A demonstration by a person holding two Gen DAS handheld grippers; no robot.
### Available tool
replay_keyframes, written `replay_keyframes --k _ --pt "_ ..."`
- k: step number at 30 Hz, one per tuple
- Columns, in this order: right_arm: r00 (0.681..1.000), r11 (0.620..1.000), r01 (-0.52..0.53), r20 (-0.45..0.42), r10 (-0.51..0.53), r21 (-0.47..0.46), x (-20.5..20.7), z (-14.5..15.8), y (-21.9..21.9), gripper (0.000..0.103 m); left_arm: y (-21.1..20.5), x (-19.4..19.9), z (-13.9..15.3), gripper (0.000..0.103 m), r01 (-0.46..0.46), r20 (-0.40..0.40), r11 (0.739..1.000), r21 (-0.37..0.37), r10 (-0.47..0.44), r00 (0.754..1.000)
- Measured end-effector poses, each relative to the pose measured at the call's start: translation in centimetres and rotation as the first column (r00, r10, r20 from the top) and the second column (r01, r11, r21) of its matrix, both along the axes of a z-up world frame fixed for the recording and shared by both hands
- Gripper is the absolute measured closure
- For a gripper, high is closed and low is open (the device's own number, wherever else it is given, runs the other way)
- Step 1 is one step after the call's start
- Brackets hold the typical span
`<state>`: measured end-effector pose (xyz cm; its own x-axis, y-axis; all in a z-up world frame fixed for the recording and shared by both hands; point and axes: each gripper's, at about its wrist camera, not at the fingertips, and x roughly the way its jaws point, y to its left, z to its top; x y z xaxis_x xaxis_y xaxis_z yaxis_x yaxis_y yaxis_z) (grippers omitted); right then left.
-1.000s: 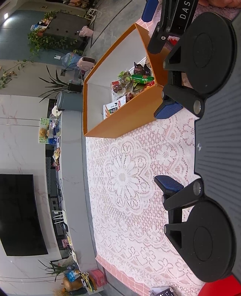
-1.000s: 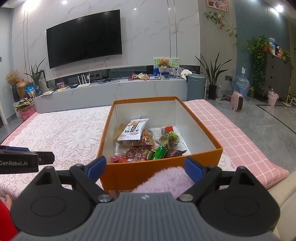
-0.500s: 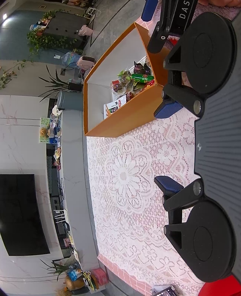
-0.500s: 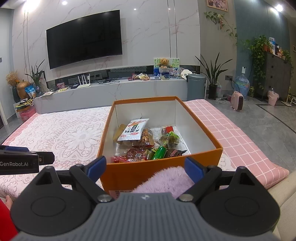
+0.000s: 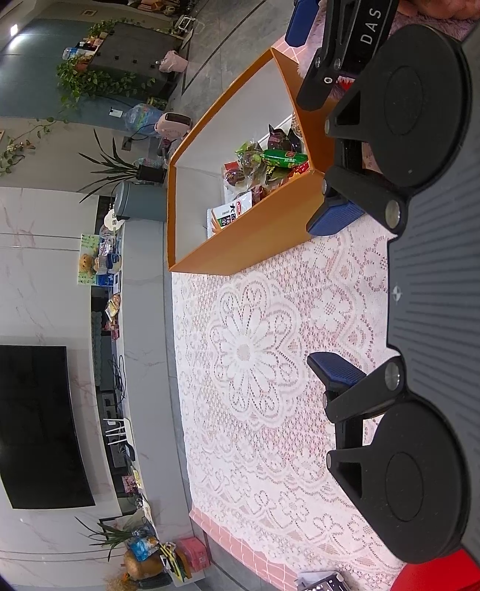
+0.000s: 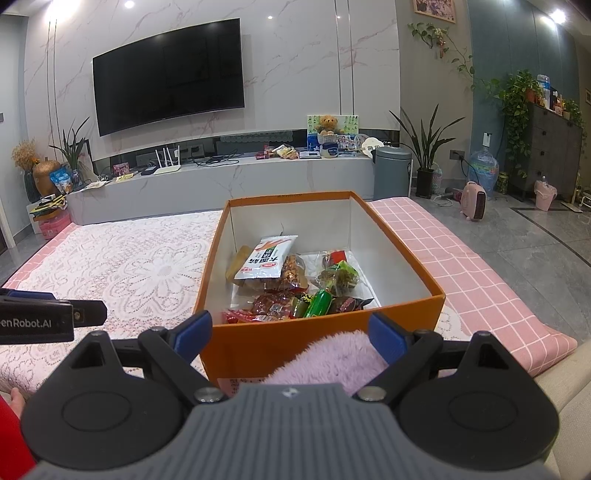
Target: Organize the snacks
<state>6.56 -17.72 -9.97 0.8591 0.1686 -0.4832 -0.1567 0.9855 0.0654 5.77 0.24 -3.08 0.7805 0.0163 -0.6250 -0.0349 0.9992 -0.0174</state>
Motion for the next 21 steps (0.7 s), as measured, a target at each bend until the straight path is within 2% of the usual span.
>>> replay_keyframes --k 21 --pt "1.0 1.0 -0.001 -0.001 0.001 0.0 -0.02 0.07 0.0 0.013 0.01 -0.16 0.28 0.019 -0.008 0.0 1.0 -0.011 0.008 1.0"
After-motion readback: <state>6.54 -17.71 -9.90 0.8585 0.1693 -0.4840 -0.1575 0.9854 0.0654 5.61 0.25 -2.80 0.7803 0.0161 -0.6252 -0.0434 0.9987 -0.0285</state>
